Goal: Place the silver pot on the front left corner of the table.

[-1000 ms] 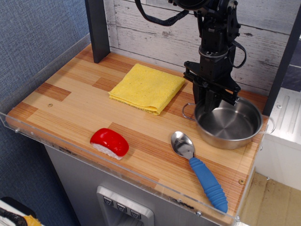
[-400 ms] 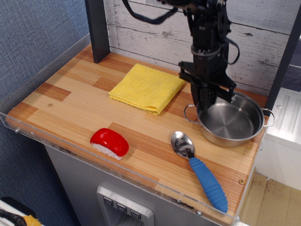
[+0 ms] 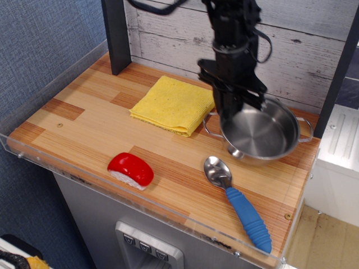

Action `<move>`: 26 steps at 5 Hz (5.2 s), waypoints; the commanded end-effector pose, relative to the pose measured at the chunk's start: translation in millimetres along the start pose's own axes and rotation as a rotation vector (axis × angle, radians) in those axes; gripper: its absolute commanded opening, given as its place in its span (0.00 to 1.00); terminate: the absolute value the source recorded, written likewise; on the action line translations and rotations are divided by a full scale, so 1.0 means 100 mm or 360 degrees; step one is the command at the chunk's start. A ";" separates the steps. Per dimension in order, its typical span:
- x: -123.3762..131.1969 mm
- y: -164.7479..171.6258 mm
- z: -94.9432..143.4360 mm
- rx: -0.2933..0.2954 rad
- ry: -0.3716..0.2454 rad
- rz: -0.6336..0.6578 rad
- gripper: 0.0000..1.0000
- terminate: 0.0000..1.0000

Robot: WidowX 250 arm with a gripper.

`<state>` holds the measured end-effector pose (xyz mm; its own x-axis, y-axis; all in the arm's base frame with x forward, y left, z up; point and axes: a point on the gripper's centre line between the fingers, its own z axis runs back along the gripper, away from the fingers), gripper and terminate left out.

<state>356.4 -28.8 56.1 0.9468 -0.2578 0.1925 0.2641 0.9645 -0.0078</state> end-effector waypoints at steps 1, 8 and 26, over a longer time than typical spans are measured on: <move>-0.40 0.43 0.52 0.0147 -0.0045 0.0282 0.00 0.00; -1.63 1.60 0.45 0.0270 0.0062 0.1002 0.00 0.00; -0.39 -0.29 0.65 0.0405 0.0032 0.0653 1.00 1.00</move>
